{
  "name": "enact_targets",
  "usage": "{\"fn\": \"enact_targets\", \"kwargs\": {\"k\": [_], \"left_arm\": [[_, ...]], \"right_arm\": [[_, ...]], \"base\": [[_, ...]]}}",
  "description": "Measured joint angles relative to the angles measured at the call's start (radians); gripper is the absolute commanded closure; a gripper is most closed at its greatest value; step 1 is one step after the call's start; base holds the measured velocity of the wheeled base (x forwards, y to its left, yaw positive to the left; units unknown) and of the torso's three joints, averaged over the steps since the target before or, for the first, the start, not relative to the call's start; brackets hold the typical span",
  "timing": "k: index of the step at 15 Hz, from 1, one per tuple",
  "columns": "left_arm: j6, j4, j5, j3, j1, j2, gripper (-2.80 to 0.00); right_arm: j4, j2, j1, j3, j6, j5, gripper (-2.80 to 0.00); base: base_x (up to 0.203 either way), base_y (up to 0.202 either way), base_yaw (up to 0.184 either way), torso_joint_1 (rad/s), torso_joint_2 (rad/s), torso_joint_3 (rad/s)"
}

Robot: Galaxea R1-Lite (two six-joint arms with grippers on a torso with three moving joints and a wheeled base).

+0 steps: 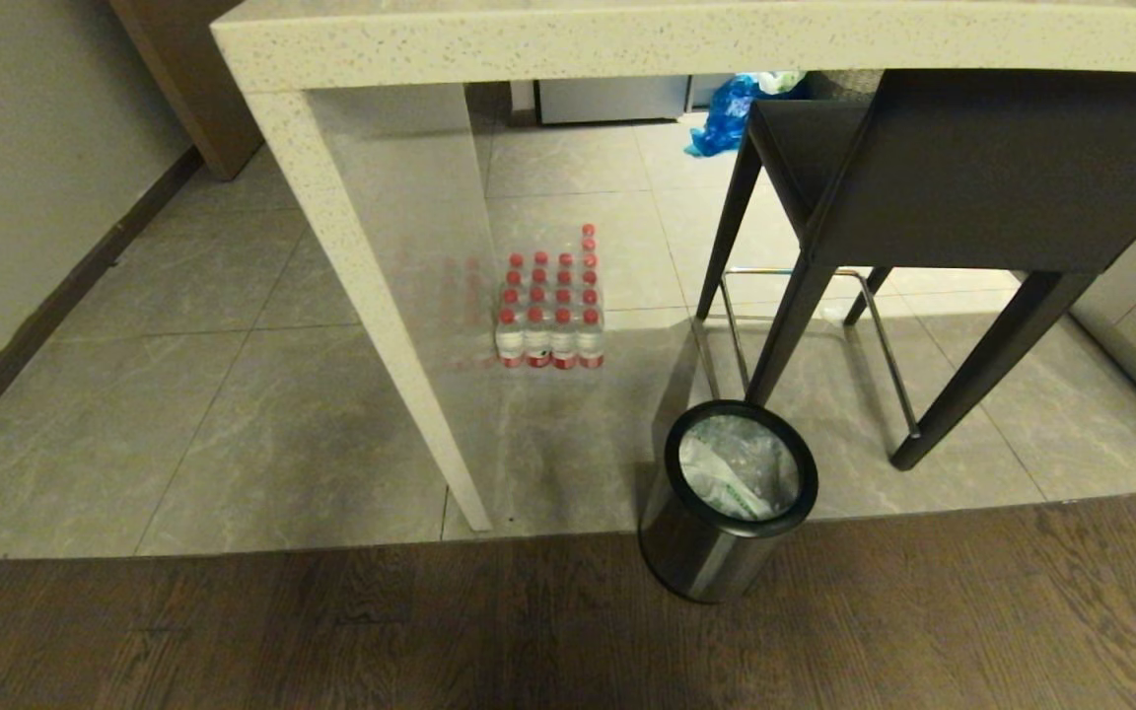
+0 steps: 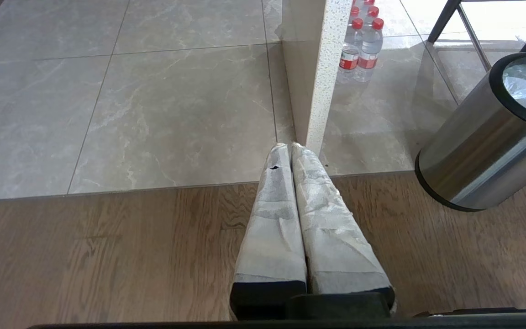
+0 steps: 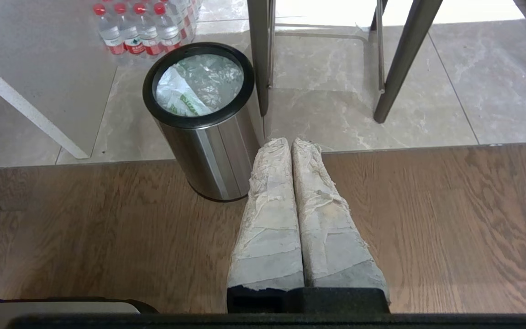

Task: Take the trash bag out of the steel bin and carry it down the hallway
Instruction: Place the outer trash can on the ground

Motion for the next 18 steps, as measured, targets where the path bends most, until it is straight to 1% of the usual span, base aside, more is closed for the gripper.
{"fn": "enact_targets", "kwargs": {"k": [9,12,18], "left_arm": [[0.003,0.004,0.000,0.000,0.001,0.000,0.00],[0.000,0.004,0.000,0.000,0.001,0.000,0.00],[0.002,0.001,0.000,0.000,0.001,0.000,0.00]], "right_arm": [[0.000,0.000,0.000,0.000,-0.002,-0.001,0.00],[0.000,0.000,0.000,0.000,-0.004,0.000,0.00],[0.000,0.000,0.000,0.000,-0.004,-0.001,0.00]], "base": [[0.000,0.000,0.000,0.000,0.00,0.000],[-0.098,0.000,0.000,0.006,0.00,0.002],[0.000,0.000,0.000,0.000,0.00,-0.011]]}}
